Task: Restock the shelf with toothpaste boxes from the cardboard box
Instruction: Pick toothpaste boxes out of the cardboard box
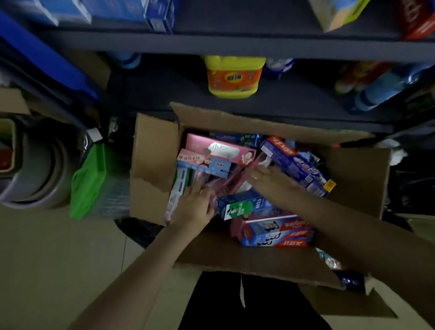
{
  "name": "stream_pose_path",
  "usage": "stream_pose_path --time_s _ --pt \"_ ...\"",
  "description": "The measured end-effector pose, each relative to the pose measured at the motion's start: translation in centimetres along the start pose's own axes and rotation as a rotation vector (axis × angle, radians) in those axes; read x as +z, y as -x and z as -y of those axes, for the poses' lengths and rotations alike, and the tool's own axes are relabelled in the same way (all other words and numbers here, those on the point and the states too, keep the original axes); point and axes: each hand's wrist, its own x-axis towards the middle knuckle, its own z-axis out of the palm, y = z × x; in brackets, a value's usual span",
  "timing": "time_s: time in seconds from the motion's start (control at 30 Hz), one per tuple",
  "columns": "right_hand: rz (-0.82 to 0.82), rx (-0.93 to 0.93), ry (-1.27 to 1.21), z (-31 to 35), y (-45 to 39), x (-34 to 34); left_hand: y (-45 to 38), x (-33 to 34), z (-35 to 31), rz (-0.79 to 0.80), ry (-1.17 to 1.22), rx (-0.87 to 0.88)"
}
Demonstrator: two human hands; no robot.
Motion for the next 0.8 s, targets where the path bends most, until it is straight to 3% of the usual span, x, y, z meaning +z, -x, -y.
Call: stream_pose_path --time_s 0.3,0.43,0.53,0.63,0.7,0.8 --pt "0.128 -0.032 0.247 -1.3 -6.4 0.9 -2.8 1.0 1.3 -0.072 0.162 -0.033" --pt "0.103 0.03 -0.007 -0.5 -4.9 -1.8 -2.8 -1.9 1.6 -0.014 0.133 0.005" --pt "0.004 0.014 -0.163 -0.2 -2.8 -7.1 -3.2 -5.7 0.5 0.073 0.085 0.049" --pt "0.083 -0.062 -0.227 -1.4 -0.8 -13.1 -3.8 -10.4 -1.0 0.151 0.118 0.052" --pt "0.165 -0.057 -0.34 -2.6 1.5 -17.0 -4.3 -14.3 -2.3 0.29 0.219 0.059" --pt "0.174 -0.037 -0.467 -4.1 6.1 -22.0 -4.1 -20.4 -5.0 0.491 0.189 0.13"
